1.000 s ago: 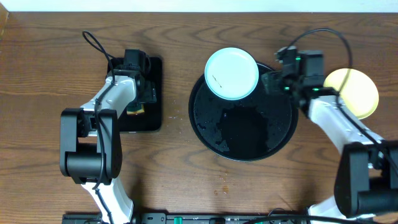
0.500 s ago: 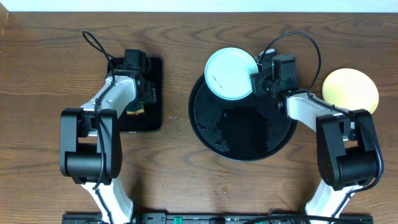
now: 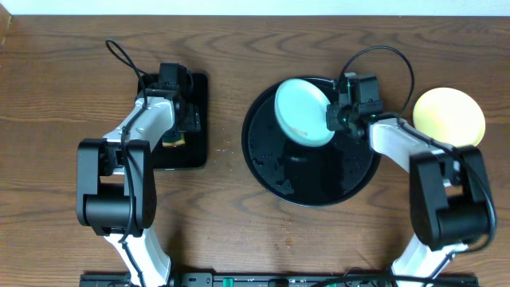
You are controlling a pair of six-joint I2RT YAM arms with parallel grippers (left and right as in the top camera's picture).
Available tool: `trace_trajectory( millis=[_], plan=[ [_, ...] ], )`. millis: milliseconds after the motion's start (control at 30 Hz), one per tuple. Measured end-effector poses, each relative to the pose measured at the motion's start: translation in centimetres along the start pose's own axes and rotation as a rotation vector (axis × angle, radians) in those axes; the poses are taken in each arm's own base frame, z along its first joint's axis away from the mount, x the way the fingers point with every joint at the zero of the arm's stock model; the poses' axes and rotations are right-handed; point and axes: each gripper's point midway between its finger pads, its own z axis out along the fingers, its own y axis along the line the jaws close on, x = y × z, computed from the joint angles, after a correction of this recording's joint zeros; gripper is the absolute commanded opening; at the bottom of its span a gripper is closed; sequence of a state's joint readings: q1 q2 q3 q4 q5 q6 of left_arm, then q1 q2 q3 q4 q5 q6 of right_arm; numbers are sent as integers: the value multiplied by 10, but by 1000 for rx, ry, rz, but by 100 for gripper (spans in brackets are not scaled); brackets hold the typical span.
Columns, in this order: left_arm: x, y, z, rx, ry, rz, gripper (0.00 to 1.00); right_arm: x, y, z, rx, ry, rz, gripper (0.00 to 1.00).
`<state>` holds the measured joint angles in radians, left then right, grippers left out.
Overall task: Clean dirty plates on tray and stack at the side
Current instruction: 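Move the right gripper back to the light blue plate on the tray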
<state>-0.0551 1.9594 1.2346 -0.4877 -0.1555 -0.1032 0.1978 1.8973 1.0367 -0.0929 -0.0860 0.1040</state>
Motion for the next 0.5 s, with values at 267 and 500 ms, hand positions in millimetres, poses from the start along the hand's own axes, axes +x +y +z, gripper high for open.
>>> trace_trajectory(
  millis=[267, 500],
  plan=[
    [0, 0, 0, 1, -1, 0, 86, 16, 0, -81, 57, 99, 237, 1],
    [0, 0, 0, 1, -1, 0, 86, 17, 0, -104, 71, 96, 361, 64]
  ],
)
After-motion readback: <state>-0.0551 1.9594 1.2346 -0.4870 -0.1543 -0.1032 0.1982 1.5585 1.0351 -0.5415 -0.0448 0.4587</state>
